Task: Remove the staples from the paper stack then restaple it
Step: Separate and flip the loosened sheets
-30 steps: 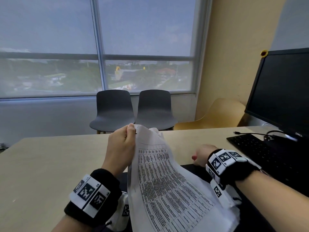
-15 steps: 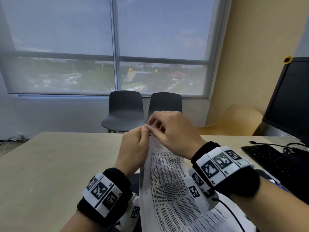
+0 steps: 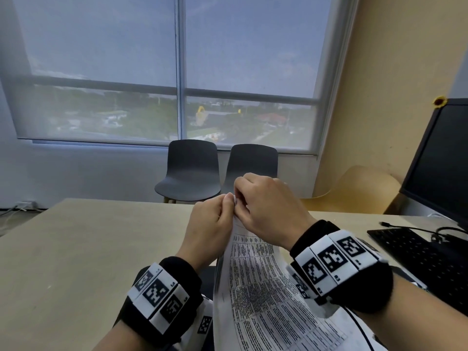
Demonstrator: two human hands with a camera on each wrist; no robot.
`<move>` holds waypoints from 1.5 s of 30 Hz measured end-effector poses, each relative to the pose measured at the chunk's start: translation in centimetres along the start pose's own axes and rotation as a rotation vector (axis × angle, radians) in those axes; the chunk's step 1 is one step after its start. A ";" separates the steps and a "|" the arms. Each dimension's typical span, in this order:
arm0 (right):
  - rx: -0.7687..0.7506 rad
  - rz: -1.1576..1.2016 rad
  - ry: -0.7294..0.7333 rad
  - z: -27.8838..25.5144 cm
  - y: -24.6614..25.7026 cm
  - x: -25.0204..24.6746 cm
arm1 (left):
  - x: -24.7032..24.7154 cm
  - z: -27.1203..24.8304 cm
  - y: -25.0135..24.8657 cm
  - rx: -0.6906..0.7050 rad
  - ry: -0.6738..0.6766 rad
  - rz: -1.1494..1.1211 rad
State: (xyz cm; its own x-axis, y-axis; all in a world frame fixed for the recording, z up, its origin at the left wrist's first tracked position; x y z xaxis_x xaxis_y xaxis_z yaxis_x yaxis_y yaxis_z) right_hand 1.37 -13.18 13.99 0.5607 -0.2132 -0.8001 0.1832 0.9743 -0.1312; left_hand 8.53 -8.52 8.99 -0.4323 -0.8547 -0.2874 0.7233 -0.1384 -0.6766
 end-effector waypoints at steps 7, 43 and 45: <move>0.249 0.128 0.080 0.1 -1.7 0.9 | 0.0 0.1 0.3 -0.022 0.019 0.002; -0.069 -0.160 0.017 -0.3 0.6 0.5 | 0.3 -0.1 -1.3 0.108 0.110 0.125; 0.020 -0.002 0.031 -0.5 -0.5 0.7 | 0.3 0.1 -1.0 0.106 0.166 0.148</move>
State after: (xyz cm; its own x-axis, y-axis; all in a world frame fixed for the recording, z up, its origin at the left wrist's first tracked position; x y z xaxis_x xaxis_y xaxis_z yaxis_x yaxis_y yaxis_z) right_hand 1.22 -13.75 13.21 0.5352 -0.2125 -0.8176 0.2010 0.9721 -0.1211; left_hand 7.68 -8.67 9.63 -0.3941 -0.7767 -0.4914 0.8337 -0.0772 -0.5468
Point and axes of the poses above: each hand's wrist, its own z-axis towards the middle knuckle, its own x-axis out of the palm, y = z × x, the point moved 10 cm from there along z, towards the middle knuckle, and after that the axes turned 4 degrees about -z, right-handed, at the moved point
